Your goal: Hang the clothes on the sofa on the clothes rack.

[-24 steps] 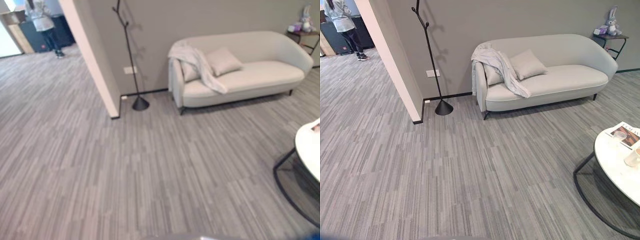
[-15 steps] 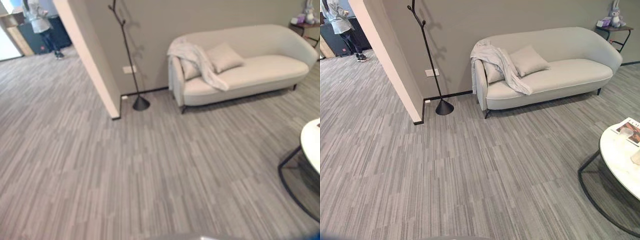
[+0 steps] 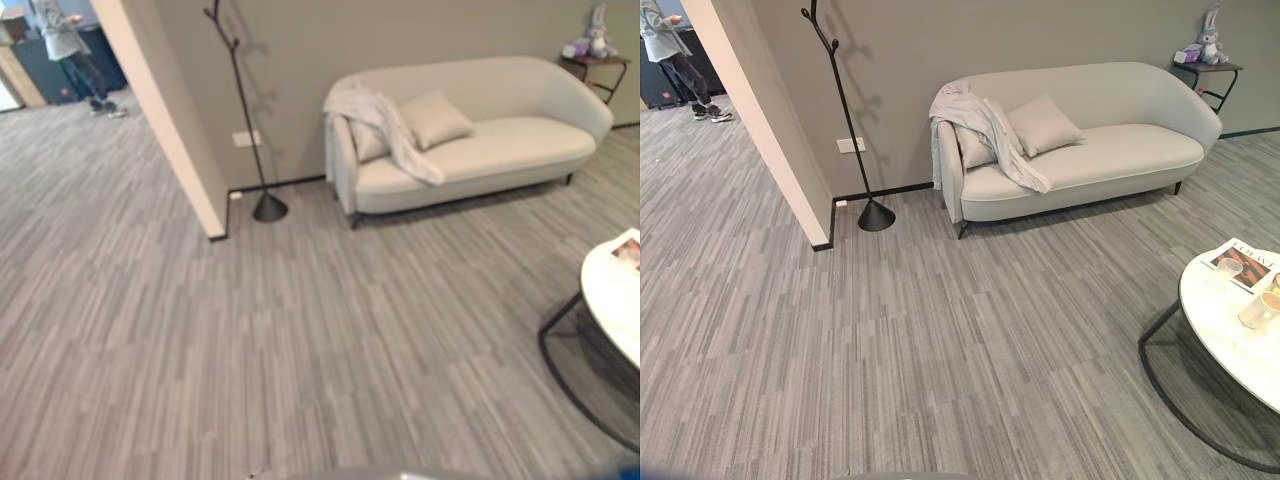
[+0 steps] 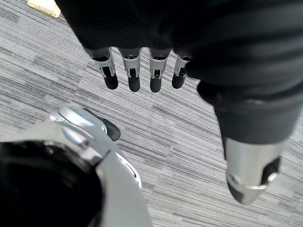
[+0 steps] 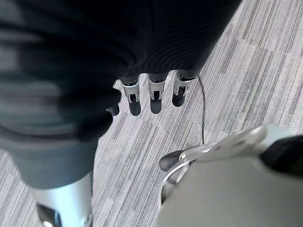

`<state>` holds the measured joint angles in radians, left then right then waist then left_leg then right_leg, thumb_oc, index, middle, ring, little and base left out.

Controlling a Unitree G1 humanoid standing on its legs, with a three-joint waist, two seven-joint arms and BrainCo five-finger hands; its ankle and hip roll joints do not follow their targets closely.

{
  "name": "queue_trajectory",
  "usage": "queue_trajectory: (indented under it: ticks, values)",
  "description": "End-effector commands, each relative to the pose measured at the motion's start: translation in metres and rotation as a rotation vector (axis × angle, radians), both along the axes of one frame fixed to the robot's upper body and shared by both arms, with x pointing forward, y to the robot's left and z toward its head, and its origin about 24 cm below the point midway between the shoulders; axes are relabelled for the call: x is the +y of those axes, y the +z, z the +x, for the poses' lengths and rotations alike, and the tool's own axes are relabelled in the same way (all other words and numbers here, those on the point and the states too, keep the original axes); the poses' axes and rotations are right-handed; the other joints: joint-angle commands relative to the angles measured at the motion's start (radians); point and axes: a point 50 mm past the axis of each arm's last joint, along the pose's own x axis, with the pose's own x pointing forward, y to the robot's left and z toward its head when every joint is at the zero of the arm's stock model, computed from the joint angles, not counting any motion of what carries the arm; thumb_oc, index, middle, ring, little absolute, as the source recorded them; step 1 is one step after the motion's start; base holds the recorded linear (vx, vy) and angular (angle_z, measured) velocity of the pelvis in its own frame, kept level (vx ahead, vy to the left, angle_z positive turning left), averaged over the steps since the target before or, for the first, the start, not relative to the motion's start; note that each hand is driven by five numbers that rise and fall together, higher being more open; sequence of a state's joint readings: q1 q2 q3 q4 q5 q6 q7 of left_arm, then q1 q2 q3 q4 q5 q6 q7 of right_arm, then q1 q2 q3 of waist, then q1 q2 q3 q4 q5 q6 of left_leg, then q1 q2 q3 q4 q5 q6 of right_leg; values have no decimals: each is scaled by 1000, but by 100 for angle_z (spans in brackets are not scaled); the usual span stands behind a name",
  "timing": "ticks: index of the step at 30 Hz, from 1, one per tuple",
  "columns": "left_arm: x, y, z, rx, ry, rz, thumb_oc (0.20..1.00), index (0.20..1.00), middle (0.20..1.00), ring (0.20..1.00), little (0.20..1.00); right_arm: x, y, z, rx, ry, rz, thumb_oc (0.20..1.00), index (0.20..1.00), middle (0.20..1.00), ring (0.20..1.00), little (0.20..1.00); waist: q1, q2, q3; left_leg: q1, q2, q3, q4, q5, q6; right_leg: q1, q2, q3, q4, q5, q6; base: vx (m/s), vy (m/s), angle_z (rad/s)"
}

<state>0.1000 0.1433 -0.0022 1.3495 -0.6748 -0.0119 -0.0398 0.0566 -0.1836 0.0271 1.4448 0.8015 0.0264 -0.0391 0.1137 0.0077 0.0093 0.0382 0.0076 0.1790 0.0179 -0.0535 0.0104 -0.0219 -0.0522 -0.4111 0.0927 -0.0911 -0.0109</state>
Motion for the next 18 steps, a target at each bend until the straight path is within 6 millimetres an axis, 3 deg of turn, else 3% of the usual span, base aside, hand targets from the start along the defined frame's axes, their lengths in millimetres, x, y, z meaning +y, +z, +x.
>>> queue_trajectory:
  ticks: [1, 18]
  values:
    - [-25, -4, 2, 24, -78, -48, 1000, 1000, 1000, 1000, 1000, 20, -3, 9, 7, 50, 47, 1000, 1000, 1000, 1000, 1000, -7, -17, 10, 38, 33, -19, -105, 46, -62, 77, -66, 11, -180, 115, 98, 1, -11, -3]
    - [-24, -4, 0, 36, -112, -43, 1000, 1000, 1000, 1000, 1000, 22, -3, 11, -1, 141, 47, 1000, 1000, 1000, 1000, 1000, -17, -21, 10, 46, 30, -16, -105, 42, -58, 78, -64, 23, -180, 112, 95, 2, -2, -2]
